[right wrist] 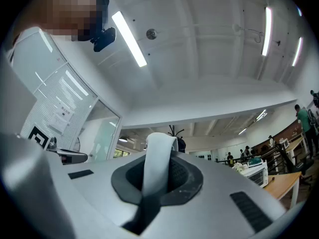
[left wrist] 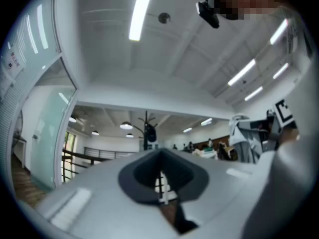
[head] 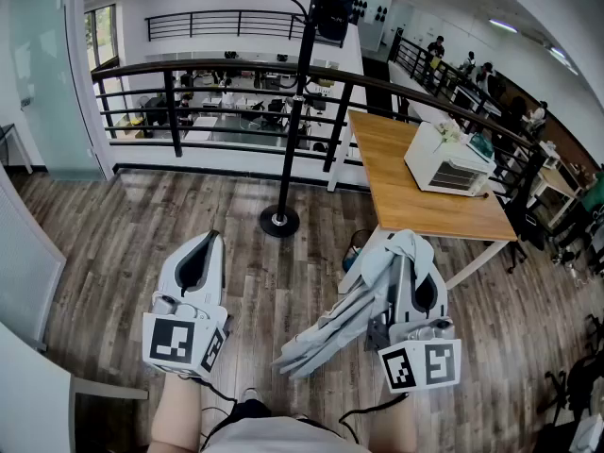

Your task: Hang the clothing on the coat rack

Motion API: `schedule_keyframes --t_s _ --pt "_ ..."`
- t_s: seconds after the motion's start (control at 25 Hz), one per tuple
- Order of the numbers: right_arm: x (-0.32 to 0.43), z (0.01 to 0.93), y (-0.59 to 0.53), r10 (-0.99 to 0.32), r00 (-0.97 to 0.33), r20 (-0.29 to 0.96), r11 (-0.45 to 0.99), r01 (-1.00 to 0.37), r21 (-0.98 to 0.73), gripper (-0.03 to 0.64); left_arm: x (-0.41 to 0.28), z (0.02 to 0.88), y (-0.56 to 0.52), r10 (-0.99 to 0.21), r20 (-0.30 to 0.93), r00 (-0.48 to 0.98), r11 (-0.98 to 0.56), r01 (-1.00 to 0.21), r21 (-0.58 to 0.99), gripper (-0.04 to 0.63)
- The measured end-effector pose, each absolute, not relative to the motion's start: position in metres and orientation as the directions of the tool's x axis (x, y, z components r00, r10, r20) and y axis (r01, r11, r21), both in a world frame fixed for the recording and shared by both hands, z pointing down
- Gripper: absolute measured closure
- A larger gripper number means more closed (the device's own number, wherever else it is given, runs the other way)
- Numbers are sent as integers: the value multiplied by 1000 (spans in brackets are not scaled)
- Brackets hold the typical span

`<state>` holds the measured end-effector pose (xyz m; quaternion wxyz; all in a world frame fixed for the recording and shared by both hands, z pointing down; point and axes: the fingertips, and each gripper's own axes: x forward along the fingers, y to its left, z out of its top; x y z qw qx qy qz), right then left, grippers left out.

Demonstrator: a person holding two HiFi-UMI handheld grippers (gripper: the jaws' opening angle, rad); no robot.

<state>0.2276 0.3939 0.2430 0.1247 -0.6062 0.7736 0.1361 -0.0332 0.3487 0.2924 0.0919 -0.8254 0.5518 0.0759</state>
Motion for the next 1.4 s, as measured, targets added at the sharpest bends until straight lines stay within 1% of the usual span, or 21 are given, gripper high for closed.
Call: schedule_keyframes --t_s 0.44,0.68,0.96,1.4 --pt "207 240 387 -902 -240 -360 234 -970 62 612 -47 290 337 -892 -232 388 -381 -922 -75 586" --pt "203 245 376 -912 -208 -353 208 -977 38 612 -60 291 326 -886 -244 395 -389 -918 -74 586" --pt "190 244 371 -910 -180 -373 183 -983 28 612 -88 290 318 -877 -273 395 -384 -919 -96 586" --pt "183 249 326 -915 -178 -363 185 -983 15 612 -105 312 279 -894 -232 383 -378 -923 -65 586"
